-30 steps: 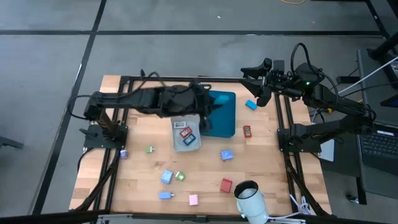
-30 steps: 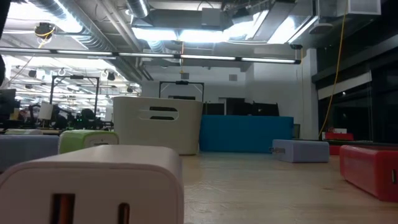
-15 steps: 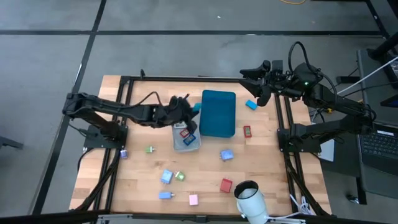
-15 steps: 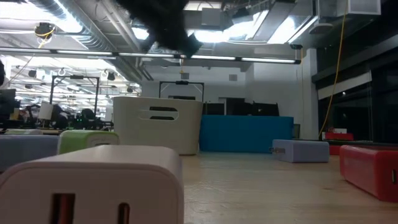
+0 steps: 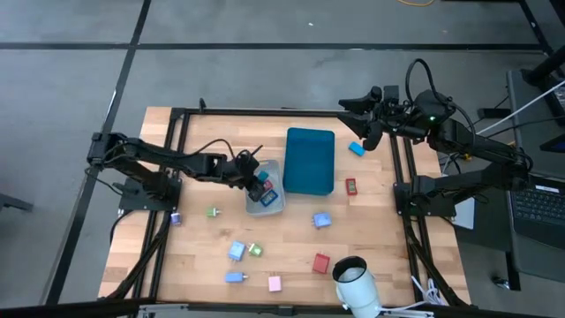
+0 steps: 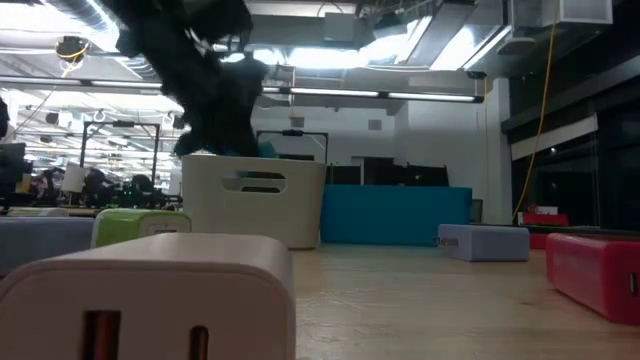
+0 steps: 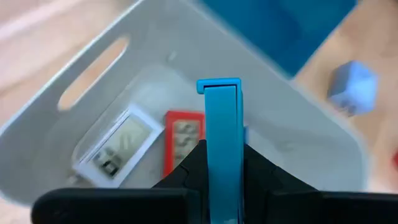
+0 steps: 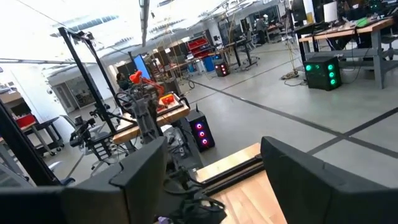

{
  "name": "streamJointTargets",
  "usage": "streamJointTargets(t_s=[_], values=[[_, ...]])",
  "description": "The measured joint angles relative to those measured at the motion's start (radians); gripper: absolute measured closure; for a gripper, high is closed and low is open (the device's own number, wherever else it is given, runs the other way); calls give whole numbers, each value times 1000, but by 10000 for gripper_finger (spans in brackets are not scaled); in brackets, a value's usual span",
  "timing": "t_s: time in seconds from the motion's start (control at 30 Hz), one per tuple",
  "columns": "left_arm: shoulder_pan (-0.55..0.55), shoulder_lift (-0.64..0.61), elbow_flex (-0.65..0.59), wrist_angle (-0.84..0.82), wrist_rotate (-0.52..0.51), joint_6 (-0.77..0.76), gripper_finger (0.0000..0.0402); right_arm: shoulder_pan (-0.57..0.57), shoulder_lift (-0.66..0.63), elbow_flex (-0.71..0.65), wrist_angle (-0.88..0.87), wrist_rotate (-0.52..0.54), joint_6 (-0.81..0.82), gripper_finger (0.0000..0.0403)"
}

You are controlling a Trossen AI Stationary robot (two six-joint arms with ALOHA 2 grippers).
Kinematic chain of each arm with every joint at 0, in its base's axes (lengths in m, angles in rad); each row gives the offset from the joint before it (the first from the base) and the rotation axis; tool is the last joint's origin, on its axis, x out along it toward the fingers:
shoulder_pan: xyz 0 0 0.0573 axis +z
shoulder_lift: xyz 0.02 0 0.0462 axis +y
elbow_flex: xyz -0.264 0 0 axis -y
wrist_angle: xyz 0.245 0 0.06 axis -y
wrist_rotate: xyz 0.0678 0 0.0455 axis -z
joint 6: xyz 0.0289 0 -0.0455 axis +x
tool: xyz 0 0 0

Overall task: Pick & Place Office items
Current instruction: Put the left light blue timer into the gray bin

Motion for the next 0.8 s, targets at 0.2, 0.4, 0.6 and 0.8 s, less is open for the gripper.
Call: streamJointTargets(t_s=[0.2, 0.4, 0.6, 0.8], values=[[46, 79, -16, -27, 127, 2, 358, 0, 2, 0, 0, -11, 0, 137], [44, 116, -16, 24, 137, 0, 349, 0, 2, 0, -1, -11, -4, 137], [45, 105, -14, 36, 142, -11, 269, 0, 2, 0, -1, -1, -4, 137], [45, 74, 31, 31, 149, -12, 190, 0, 1, 0, -1, 47, -15, 137]])
